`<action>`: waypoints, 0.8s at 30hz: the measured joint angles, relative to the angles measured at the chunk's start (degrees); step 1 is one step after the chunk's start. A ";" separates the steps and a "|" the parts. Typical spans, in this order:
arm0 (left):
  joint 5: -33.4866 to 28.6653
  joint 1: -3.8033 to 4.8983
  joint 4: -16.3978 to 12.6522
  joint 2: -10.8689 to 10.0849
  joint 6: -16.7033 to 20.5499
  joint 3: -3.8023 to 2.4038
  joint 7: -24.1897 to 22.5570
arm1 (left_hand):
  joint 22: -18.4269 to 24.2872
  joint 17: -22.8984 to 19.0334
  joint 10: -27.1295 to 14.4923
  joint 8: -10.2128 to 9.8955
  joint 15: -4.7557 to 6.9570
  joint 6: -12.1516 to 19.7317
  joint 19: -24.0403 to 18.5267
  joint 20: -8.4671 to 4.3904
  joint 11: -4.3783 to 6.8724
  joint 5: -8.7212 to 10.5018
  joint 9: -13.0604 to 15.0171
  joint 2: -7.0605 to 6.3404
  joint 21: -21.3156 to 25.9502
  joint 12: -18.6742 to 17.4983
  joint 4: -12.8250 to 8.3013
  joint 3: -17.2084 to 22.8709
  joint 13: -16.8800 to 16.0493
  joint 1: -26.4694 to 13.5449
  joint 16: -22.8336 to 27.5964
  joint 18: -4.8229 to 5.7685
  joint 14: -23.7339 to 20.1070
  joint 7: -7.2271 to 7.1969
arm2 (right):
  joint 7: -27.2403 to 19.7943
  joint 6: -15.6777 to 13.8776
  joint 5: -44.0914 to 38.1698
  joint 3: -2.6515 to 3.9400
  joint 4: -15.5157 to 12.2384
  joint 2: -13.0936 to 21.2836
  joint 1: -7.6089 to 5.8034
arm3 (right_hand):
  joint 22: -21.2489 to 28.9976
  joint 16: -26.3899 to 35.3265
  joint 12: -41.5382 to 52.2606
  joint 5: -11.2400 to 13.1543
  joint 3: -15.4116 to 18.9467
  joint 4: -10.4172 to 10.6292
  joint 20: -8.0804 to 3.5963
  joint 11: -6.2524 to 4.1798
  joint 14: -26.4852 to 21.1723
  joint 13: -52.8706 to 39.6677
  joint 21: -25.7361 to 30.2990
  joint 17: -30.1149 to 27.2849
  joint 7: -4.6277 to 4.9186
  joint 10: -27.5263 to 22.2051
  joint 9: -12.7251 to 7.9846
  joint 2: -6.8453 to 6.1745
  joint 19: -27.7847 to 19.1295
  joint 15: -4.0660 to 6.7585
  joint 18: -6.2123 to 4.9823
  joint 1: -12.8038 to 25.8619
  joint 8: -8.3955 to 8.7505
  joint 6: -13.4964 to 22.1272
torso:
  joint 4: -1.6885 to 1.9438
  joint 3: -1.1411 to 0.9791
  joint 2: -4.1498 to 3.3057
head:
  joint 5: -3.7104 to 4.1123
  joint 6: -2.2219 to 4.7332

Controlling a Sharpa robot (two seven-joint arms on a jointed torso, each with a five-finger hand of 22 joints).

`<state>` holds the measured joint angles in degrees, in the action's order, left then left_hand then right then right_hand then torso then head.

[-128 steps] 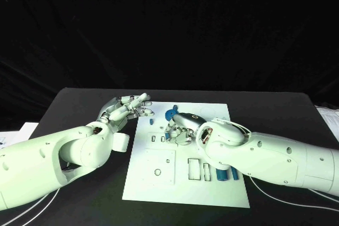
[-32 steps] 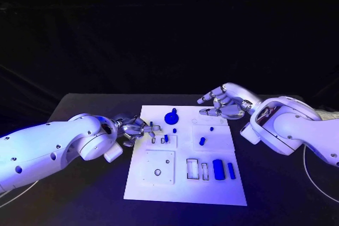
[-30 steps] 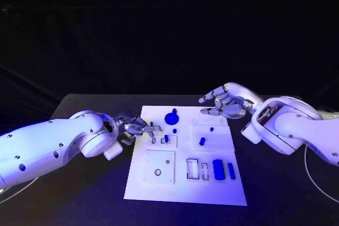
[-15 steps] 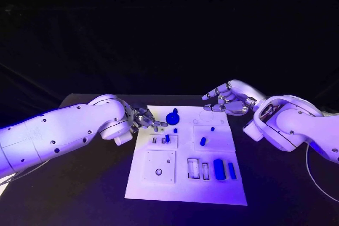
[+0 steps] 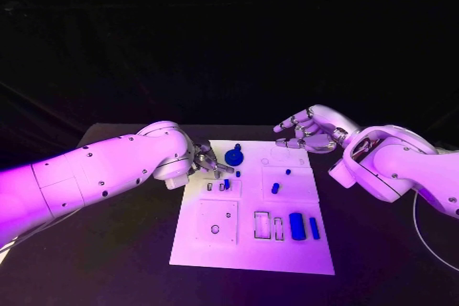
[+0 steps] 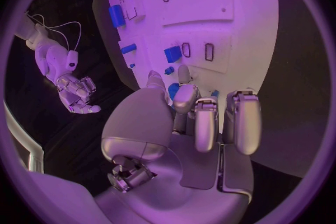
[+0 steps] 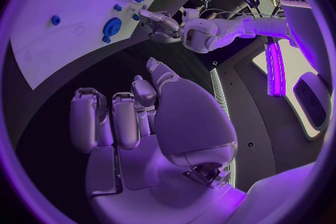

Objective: Assemble the parts on the task board

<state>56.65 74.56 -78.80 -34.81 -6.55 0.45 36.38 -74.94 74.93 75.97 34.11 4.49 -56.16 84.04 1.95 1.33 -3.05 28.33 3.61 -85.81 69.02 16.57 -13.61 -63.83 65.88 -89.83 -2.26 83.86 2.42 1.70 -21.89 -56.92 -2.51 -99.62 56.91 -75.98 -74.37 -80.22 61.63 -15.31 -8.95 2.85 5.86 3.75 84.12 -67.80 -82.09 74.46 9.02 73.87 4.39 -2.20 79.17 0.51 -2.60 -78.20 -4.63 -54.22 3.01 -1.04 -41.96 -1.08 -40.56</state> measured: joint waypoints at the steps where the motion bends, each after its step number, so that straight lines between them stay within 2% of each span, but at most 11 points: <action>1: 0.11 0.00 0.17 0.25 -0.30 0.02 0.09 | 0.00 0.00 0.00 0.02 0.00 0.00 0.00 0.00 0.00 0.00 0.14 0.00 -0.09 0.12 0.01 0.01 -0.06 0.00 0.00 0.00 0.00 0.00 | 0.01 0.00 0.00 0.00 0.02 -0.05 0.00 | 0.00 0.00 0.00 0.00 0.00 0.00 0.00 0.00 0.00 -0.04 0.00 0.00 0.00 0.00 0.00 0.00 0.00 0.00 0.00 0.00 0.00 0.00 | 0.00 -0.01 0.01 | 0.00 -0.05; 15: 1.18 0.02 2.62 2.97 -3.95 0.21 0.96 | 0.01 -0.01 0.20 0.63 0.21 0.20 -0.21 -0.20 0.21 0.00 1.02 0.23 -0.50 0.66 -0.06 -0.69 -0.68 -0.23 0.00 -0.01 0.21 -0.20 | 0.11 0.01 0.00 0.00 0.34 -0.58 0.00 | 0.00 0.00 0.00 0.00 0.00 0.00 0.00 0.00 0.00 -0.08 0.00 0.00 0.00 0.00 0.00 0.00 0.00 0.00 0.00 0.00 0.00 0.00 | 0.03 -0.05 0.05 | 0.15 -0.37; 24: 1.35 -0.08 3.97 4.21 -5.33 0.36 1.13 | 0.01 -0.01 0.20 0.90 0.20 0.60 0.00 -0.41 0.21 0.00 1.61 0.40 -0.50 0.66 -0.23 -0.86 -0.74 -0.06 0.00 -0.01 0.21 -0.20 | 0.14 0.02 0.00 0.00 0.56 -0.63 0.00 | 0.12 0.00 0.00 0.00 0.00 0.00 0.05 0.00 0.00 -0.08 0.00 -0.11 0.00 0.01 -0.01 0.00 -0.35 0.00 0.00 0.00 0.00 0.00 | -0.01 0.03 0.03 | 0.14 -0.50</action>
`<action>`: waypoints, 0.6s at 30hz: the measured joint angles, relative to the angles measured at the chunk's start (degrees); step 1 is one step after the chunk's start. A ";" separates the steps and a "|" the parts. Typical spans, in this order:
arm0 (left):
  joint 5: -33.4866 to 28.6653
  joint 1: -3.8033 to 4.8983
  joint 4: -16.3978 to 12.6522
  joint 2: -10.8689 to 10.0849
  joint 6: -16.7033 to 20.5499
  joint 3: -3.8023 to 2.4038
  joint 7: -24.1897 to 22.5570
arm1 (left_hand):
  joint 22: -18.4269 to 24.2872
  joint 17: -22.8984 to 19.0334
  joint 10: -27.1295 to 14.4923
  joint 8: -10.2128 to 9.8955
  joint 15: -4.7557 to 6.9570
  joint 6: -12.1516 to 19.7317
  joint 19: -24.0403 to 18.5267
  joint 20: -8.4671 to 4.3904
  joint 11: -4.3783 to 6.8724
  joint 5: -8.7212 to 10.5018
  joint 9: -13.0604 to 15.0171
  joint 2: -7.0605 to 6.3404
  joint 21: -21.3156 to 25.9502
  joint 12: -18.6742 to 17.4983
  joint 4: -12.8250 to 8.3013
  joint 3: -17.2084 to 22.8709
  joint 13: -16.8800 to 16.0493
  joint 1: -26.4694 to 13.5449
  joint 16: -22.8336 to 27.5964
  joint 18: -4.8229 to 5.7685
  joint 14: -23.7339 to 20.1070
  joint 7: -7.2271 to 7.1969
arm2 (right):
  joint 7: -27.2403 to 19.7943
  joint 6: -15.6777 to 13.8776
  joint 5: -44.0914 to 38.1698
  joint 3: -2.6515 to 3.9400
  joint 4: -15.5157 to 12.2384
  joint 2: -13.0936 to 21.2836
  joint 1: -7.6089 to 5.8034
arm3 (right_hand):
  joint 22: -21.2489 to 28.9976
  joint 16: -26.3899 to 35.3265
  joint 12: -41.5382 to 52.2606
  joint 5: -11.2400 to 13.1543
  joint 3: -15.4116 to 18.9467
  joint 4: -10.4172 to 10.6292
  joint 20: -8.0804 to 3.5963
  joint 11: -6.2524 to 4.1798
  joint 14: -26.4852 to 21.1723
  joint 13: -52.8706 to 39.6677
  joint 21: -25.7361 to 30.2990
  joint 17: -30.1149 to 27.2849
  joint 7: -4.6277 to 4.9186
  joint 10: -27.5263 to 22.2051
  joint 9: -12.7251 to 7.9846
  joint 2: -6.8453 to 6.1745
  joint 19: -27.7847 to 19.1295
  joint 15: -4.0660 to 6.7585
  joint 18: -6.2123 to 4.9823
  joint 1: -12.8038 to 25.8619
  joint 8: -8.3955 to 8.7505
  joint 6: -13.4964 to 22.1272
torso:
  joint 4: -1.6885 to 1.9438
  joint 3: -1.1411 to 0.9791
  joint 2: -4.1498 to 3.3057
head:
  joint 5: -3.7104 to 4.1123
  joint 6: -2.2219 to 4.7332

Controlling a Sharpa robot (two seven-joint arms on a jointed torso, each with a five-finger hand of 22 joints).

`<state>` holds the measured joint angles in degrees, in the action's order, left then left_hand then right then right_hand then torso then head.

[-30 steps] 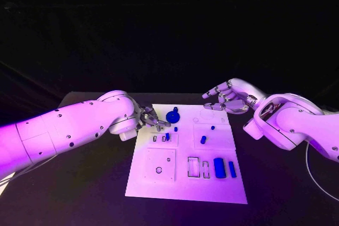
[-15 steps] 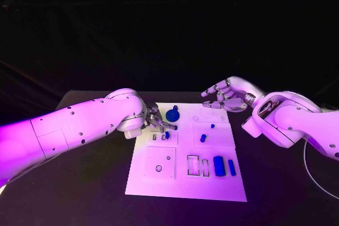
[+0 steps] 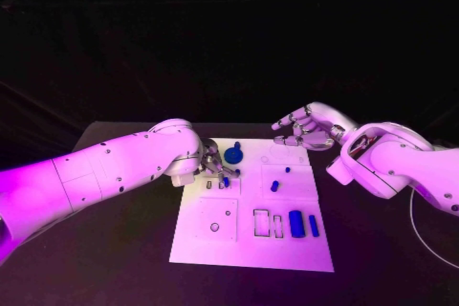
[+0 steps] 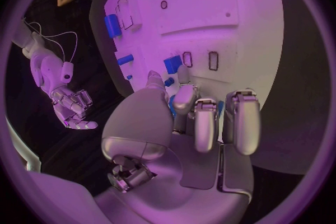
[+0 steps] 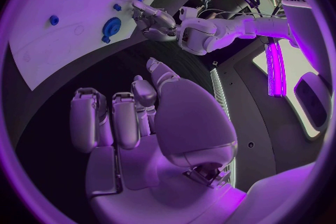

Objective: Assemble the parts on the task board

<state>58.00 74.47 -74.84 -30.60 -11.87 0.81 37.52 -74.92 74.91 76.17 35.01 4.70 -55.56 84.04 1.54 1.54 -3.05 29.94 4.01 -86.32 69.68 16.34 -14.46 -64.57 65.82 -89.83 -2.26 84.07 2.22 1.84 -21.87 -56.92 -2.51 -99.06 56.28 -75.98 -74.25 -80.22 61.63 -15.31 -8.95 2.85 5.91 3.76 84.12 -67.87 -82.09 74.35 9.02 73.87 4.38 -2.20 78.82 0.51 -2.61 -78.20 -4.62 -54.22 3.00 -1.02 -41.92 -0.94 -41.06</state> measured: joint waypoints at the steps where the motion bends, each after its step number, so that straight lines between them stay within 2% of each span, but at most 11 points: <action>1: 0.01 -0.02 0.10 0.15 -0.11 0.01 0.01 | 0.00 0.00 0.00 0.00 0.00 0.00 0.00 0.00 0.00 0.00 0.11 0.22 0.00 0.00 0.00 0.00 -0.02 0.22 0.00 -0.01 0.00 0.00 | 0.01 0.00 0.00 0.00 0.04 -0.01 0.00 | 0.00 0.00 0.00 0.00 0.00 0.00 -0.06 0.00 0.00 0.00 0.00 0.00 0.00 0.00 0.00 0.00 -0.06 0.00 0.00 0.00 0.00 0.00 | 0.01 0.00 0.00 | 0.00 -0.02; 18: 0.28 -0.19 0.35 0.66 -1.65 0.04 0.39 | 0.01 -0.01 0.00 0.46 0.00 0.41 0.00 0.00 0.00 0.00 0.84 0.81 0.00 0.00 -0.16 -0.16 -0.09 0.81 0.00 -0.01 0.00 0.01 | 0.10 0.06 0.00 -0.02 0.72 -0.39 0.02 | 0.11 0.00 0.00 0.00 0.00 0.00 -0.06 0.00 0.00 0.01 0.00 0.00 0.00 0.00 0.00 0.00 -0.06 0.00 0.00 0.00 0.00 0.00 | 0.09 -0.04 0.00 | 0.01 -0.41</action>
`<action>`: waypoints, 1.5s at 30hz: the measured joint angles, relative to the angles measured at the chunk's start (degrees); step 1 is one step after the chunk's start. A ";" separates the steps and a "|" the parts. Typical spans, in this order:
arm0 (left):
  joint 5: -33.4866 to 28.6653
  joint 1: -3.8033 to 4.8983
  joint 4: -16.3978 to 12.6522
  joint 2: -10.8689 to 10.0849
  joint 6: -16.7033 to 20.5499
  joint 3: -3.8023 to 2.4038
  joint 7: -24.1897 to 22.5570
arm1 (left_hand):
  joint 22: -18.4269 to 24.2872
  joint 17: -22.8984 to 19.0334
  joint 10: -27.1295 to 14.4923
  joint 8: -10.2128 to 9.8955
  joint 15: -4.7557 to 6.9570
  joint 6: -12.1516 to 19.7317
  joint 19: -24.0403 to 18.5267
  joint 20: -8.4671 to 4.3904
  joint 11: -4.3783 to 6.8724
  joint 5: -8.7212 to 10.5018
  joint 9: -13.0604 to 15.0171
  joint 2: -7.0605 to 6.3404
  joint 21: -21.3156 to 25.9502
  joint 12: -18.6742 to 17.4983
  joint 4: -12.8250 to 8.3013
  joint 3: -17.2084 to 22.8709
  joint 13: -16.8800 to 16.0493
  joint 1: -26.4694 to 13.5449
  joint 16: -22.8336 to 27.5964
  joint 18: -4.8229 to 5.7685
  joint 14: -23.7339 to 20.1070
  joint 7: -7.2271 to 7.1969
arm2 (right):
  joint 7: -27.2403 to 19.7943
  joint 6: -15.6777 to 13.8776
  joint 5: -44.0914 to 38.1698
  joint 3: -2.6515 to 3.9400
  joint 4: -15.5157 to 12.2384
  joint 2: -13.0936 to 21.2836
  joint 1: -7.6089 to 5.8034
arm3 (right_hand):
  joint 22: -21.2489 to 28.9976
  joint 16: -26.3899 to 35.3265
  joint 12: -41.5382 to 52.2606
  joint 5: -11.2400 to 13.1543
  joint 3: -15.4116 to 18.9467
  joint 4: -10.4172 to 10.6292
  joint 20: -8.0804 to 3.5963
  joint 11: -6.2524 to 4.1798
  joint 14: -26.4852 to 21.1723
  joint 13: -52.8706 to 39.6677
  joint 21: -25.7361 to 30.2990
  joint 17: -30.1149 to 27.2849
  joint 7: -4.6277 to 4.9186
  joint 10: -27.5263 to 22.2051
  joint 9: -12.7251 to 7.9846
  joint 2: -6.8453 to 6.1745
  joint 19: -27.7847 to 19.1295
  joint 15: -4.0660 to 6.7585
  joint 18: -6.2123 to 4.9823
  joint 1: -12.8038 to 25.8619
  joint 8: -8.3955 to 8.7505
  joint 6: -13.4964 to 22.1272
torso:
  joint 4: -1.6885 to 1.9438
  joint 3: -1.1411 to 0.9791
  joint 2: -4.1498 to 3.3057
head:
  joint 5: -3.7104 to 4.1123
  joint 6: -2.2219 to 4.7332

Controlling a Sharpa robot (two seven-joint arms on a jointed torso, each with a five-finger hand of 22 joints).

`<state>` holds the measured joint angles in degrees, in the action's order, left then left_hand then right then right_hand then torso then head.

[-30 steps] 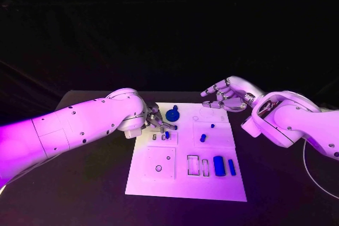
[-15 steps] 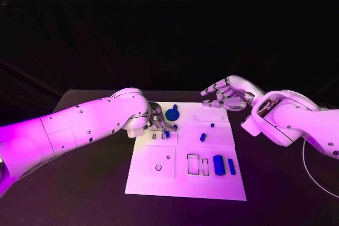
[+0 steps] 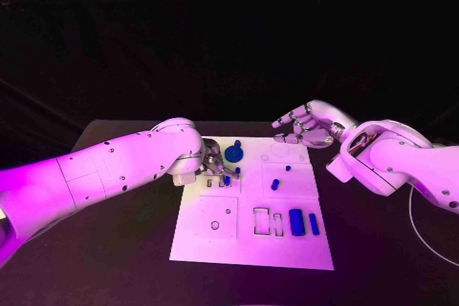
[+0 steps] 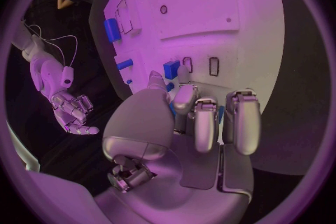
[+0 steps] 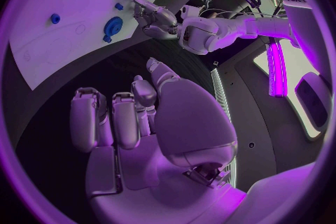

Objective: Assemble the parts on the task board

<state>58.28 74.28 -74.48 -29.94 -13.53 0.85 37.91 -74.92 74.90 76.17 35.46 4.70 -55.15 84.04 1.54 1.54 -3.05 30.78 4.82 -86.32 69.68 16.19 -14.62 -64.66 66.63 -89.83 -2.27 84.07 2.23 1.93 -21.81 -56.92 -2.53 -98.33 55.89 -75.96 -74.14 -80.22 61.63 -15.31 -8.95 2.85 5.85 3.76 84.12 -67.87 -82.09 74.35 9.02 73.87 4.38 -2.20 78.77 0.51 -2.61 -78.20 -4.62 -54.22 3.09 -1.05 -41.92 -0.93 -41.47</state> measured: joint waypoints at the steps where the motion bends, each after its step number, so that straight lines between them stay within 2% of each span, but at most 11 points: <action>1: 0.04 0.00 0.00 -0.01 -0.05 0.00 0.01 | 0.00 0.00 0.00 0.00 0.00 0.00 0.00 0.00 0.00 0.00 0.10 0.00 0.00 0.00 0.00 0.00 0.00 0.00 0.00 0.00 0.00 0.00 | 0.00 0.00 0.00 0.00 0.01 -0.02 0.00 | 0.00 0.00 0.00 0.00 0.00 0.00 0.00 0.00 0.00 0.00 0.00 0.00 0.00 0.00 0.00 0.00 0.00 0.00 0.00 0.00 0.00 0.00 | -0.01 0.00 0.00 | 0.00 -0.01; 7: 0.29 -0.01 -0.04 -0.11 -0.38 0.00 0.08 | 0.00 0.00 0.00 0.58 0.00 0.31 0.00 0.00 0.00 0.00 0.85 0.82 0.00 0.21 0.00 0.00 -0.18 1.64 0.00 0.00 0.00 -0.13 | 0.02 0.03 0.00 -0.01 0.14 -0.07 0.00 | 0.00 0.00 0.00 0.00 0.00 0.00 0.00 0.00 0.00 0.00 0.00 0.00 0.00 0.00 0.00 0.00 0.00 0.00 0.00 0.00 0.00 0.00 | -0.03 0.01 0.00 | 0.04 -0.03; 16: 0.50 -0.01 -0.08 -0.09 -0.57 0.00 0.12 | 0.01 0.05 0.00 1.11 0.00 0.84 0.00 0.00 0.00 0.00 2.27 2.20 0.00 0.21 -1.14 1.14 -0.26 4.51 0.00 0.00 0.00 -0.02 | 0.05 0.08 0.01 -0.02 0.28 -0.25 0.01 | 0.00 0.00 0.00 0.00 0.00 0.00 0.00 0.00 0.00 -0.02 0.00 -0.04 0.00 0.00 0.00 0.00 0.00 0.00 0.00 0.00 0.00 0.00 | -0.01 0.02 0.00 | 0.09 -0.14; 20: 0.52 0.00 -0.14 -0.05 -0.58 -0.02 0.12 | 0.01 0.04 0.00 1.28 0.00 1.24 0.00 0.00 0.00 0.00 2.89 2.91 0.00 0.21 -2.26 2.26 -0.29 6.59 0.00 0.00 0.00 -0.02 | 0.07 0.13 0.01 -0.02 0.41 -0.39 0.02 | 0.18 0.34 0.00 0.00 0.00 0.00 0.00 0.00 0.00 -0.04 0.32 -0.17 0.15 0.00 0.00 0.00 0.00 0.00 -0.88 0.00 -0.23 -0.15 | -0.01 0.02 0.00 | 0.08 -0.26; 25: 0.27 0.08 -0.20 -0.08 -0.58 -0.09 0.09 | 0.01 0.04 -0.01 1.33 0.20 1.95 0.00 0.00 0.00 0.01 3.47 3.57 0.00 0.21 -4.39 4.40 -0.21 9.82 0.00 0.01 -0.21 -0.31 | 0.11 0.22 0.03 -0.02 0.57 -0.53 0.03 | 0.18 0.34 0.00 0.00 0.00 0.00 0.00 0.00 0.00 -0.04 0.32 -0.24 0.21 0.00 0.00 0.00 0.00 0.00 -0.89 0.00 -0.23 -0.21 | -0.01 0.02 0.00 | 0.07 -0.37; 28: -0.24 0.17 -0.28 -0.16 -0.58 -0.19 -0.03 | 0.01 0.04 -0.32 1.15 0.43 2.67 -0.19 -0.22 0.35 0.22 3.50 4.36 0.00 0.17 -6.59 6.60 -0.15 12.56 0.00 0.00 0.02 -0.33 | 0.13 0.30 0.05 -0.03 0.66 -0.62 0.03 | 0.18 0.34 0.00 0.01 0.00 0.00 0.00 0.00 0.00 -0.04 0.32 -0.24 0.21 0.00 -0.01 0.00 0.00 0.00 -0.89 0.00 -0.23 -0.21 | 0.02 0.02 0.00 | 0.07 -0.45; 31: -0.77 0.19 -0.38 -0.27 -0.57 -0.21 -0.10 | 0.01 0.03 -0.32 0.85 0.43 3.28 0.01 -0.42 0.53 0.28 3.48 4.31 0.00 -0.32 -7.41 7.42 0.15 13.68 0.00 0.00 0.02 -0.40 | 0.14 0.35 0.07 -0.03 0.70 -0.72 0.04 | 0.18 0.34 0.00 0.00 0.00 0.00 0.00 0.00 0.00 -0.04 0.32 -0.24 0.21 0.01 -0.01 0.00 0.00 0.00 -0.89 0.00 -0.23 -0.21 | 0.02 0.02 0.01 | 0.07 -0.52; 38: -2.21 0.06 -0.68 -0.65 -0.42 -0.17 -0.38 | -0.01 0.03 -0.32 0.40 0.43 3.60 0.00 -0.42 0.53 0.29 3.49 3.69 0.00 -0.67 -7.43 7.45 0.53 14.88 0.00 0.01 0.02 -0.32 | 0.14 0.49 0.17 -0.04 0.86 -0.96 0.06 | 0.23 0.34 0.24 -0.22 0.00 0.00 0.00 0.00 0.00 -0.03 0.32 -0.24 0.21 0.00 -0.01 0.00 0.00 0.00 -0.89 0.00 -0.23 -0.21 | -0.01 0.02 0.01 | 0.07 -0.61; 45: -3.10 -0.16 -1.33 -1.48 0.72 -0.14 -0.66 | -0.03 0.03 -0.32 -0.09 0.42 3.71 0.00 -0.42 0.52 0.34 3.59 3.62 0.00 -0.68 -7.29 7.64 0.51 15.26 0.00 0.00 0.02 -0.21 | 0.14 0.59 0.27 -0.04 0.95 -1.11 0.08 | 0.30 0.34 0.51 -0.21 0.00 0.00 0.00 0.00 0.00 -0.21 0.32 -0.37 0.21 0.01 -0.01 0.00 0.01 0.00 -0.88 0.00 -0.23 -0.21 | -0.01 0.00 -0.03 | 0.05 -0.73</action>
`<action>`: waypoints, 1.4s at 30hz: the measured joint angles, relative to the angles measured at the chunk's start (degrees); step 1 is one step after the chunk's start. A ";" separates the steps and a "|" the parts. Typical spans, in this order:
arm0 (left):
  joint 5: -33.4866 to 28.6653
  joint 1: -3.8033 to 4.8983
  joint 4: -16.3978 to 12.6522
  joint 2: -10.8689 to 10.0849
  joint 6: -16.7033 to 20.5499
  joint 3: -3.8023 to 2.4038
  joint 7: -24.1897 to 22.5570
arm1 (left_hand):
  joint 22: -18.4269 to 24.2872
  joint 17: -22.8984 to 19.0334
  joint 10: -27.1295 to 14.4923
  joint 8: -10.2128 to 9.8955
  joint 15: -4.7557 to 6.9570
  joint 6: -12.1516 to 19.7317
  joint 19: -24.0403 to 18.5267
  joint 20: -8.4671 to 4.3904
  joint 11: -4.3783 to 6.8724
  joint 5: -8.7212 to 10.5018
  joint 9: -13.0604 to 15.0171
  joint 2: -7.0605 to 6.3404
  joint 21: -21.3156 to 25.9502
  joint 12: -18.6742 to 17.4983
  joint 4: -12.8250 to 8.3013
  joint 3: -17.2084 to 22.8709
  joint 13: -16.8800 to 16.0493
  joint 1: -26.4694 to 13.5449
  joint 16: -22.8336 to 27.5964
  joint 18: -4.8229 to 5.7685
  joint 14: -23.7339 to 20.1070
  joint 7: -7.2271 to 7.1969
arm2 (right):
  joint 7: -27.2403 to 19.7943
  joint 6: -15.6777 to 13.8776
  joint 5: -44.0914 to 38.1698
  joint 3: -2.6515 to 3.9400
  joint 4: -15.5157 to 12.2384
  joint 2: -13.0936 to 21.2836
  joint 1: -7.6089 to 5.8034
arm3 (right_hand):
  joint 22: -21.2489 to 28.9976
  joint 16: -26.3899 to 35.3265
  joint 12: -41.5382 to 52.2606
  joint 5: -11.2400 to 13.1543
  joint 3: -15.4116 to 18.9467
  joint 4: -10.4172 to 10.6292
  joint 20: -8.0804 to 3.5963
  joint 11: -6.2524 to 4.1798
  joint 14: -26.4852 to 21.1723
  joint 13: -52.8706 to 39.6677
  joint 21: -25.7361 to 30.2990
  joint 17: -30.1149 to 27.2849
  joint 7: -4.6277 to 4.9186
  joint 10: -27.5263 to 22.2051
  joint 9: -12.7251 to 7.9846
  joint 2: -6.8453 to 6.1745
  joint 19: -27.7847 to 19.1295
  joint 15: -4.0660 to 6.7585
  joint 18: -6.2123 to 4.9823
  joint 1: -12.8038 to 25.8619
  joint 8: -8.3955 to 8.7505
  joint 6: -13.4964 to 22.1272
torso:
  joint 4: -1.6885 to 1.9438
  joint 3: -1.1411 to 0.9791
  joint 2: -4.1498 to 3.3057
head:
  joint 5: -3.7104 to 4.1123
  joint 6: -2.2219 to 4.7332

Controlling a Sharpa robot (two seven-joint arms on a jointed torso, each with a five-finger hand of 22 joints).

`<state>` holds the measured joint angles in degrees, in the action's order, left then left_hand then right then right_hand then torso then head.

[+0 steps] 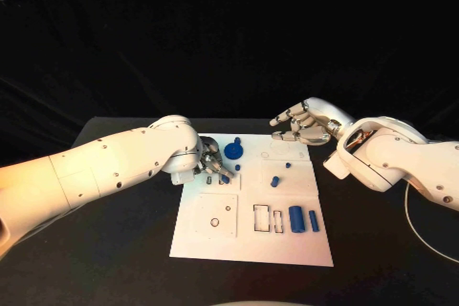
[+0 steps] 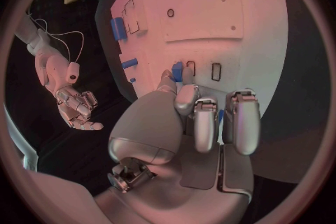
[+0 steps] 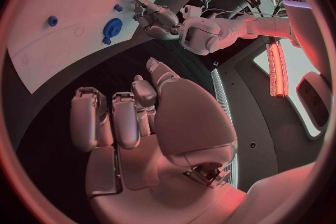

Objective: Assemble the parts on the task board

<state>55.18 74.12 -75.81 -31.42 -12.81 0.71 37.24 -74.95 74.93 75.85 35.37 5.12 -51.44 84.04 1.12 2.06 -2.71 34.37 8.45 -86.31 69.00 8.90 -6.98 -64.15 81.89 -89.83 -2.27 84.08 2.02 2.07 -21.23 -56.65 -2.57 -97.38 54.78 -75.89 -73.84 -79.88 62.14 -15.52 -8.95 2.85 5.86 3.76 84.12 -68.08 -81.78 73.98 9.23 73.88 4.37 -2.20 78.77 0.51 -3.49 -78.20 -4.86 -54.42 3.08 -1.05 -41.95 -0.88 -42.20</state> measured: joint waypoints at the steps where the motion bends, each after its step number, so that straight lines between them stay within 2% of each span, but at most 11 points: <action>1: -0.10 -0.05 -0.22 -0.23 0.37 0.01 -0.05 | 0.00 0.00 0.00 0.00 0.00 0.00 0.00 0.00 0.00 0.00 0.00 0.00 0.00 0.00 -0.01 0.01 -0.05 0.00 0.00 0.00 0.00 0.00 | 0.00 0.02 0.02 0.00 0.02 -0.01 0.00 | 0.02 0.00 0.07 0.00 0.00 0.00 0.00 0.00 0.00 0.00 0.00 -0.02 0.00 0.00 0.00 0.00 0.00 0.00 0.00 0.00 0.00 0.00 | 0.00 0.00 -0.01 | 0.00 -0.02; 11: -0.37 -0.64 -3.07 -3.13 5.21 0.13 -0.60 | 0.01 -0.01 0.00 0.28 -0.01 -0.01 0.00 0.00 -0.01 0.16 0.01 -0.17 0.00 0.00 -0.07 0.07 -0.38 0.92 0.00 0.00 0.00 0.00 | -0.02 0.11 0.19 -0.01 0.13 -0.04 0.01 | 0.03 0.00 0.08 0.00 -0.16 0.16 0.00 0.20 0.00 0.01 0.00 -0.02 0.00 0.20 0.00 0.00 0.00 0.00 0.00 0.00 0.00 0.00 | 0.02 -0.07 0.00 | 0.00 -0.15; 15: 0.07 -1.30 -5.42 -4.69 8.04 0.13 -1.32 | 0.01 -0.01 0.21 0.28 0.09 -0.02 0.00 0.00 0.20 0.16 0.01 -0.46 -0.22 0.00 0.09 0.24 -0.56 1.21 0.00 0.00 -0.10 0.00 | -0.04 0.14 0.25 -0.01 0.22 -0.01 0.02 | 0.08 0.00 0.08 0.00 -0.16 0.16 0.00 0.20 0.00 0.01 0.00 -0.02 0.00 0.20 0.00 0.00 0.00 0.00 0.00 0.00 0.00 0.00 | 0.08 -0.09 0.02 | 0.00 -0.25; 19: 1.25 -2.37 -7.73 -6.18 11.08 0.15 -2.09 | 0.01 -0.01 0.32 0.23 0.20 -0.03 0.00 0.00 0.30 0.17 0.01 -0.68 -0.22 0.00 0.24 0.40 -0.68 1.58 0.00 0.00 -0.21 0.01 | -0.06 0.16 0.30 -0.03 0.44 -0.04 0.03 | 0.08 0.00 0.08 0.00 -0.16 0.16 0.00 0.20 0.00 0.01 0.00 -0.02 0.00 0.20 0.00 0.00 0.00 0.00 0.00 0.00 0.00 0.00 | 0.16 -0.09 0.02 | -0.09 -0.34; 23: 2.89 -3.18 -9.06 -6.94 13.37 0.18 -2.71 | 0.02 -0.01 0.32 0.07 0.19 -0.03 0.00 0.01 0.29 0.17 0.01 -0.76 -0.22 0.00 0.27 0.43 -0.71 1.66 0.00 0.00 -0.21 0.01 | -0.07 0.18 0.32 -0.05 0.58 -0.06 0.10 | 0.08 0.00 0.08 0.00 -0.16 0.16 0.00 0.20 0.00 0.02 0.00 -0.02 0.00 0.20 0.00 0.00 0.00 0.00 0.00 0.00 0.00 0.00 | 0.30 -0.09 0.01 | -0.22 -0.49; 30: 7.10 -4.02 -10.30 -7.56 15.82 0.17 -3.31 | 0.02 -0.02 0.32 -0.16 0.19 -0.05 -0.21 -0.20 0.29 0.33 0.01 -0.91 -0.22 0.00 0.40 0.56 -0.73 1.82 0.00 0.01 -0.21 0.03 | -0.11 0.23 0.34 -0.06 0.66 -0.11 0.16 | 0.08 0.00 0.08 0.00 -0.16 0.16 0.00 0.20 0.00 0.02 0.00 -0.02 0.00 0.20 0.00 0.00 0.00 0.00 0.00 0.00 0.00 0.00 | 0.44 -0.09 -0.05 | -0.17 -0.58; 42: 11.40 -4.58 -10.92 -7.56 17.17 0.13 -3.71 | 0.02 -0.02 0.43 -0.43 0.19 -0.13 -0.21 -0.20 0.39 0.34 0.01 -1.08 -0.44 0.23 0.63 0.79 -0.84 2.13 0.00 0.00 -0.21 0.12 | -0.15 0.30 0.36 -0.07 0.72 -0.09 0.17 | 0.08 0.00 0.08 0.00 -0.16 0.16 0.00 0.20 0.00 0.03 0.00 -0.01 0.00 0.20 0.00 0.00 0.00 0.00 0.00 0.00 0.00 0.00 | 0.42 -0.07 -0.11 | -0.19 -0.51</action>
<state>66.59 69.54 -86.73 -38.98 4.36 0.85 33.53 -74.92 74.91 76.28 34.94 5.31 -51.57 83.83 0.93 2.46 -2.37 34.39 7.36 -86.75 69.24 9.53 -6.19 -64.98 84.02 -89.83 -2.27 83.87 2.13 1.92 -20.93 -56.28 -2.64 -96.66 54.68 -75.71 -73.76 -79.88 62.21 -15.52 -9.11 3.01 5.85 3.97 84.12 -68.04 -81.78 73.97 9.22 74.08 4.36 -2.20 78.77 0.51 -3.49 -78.20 -4.85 -54.42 3.50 -1.12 -42.06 -1.07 -42.71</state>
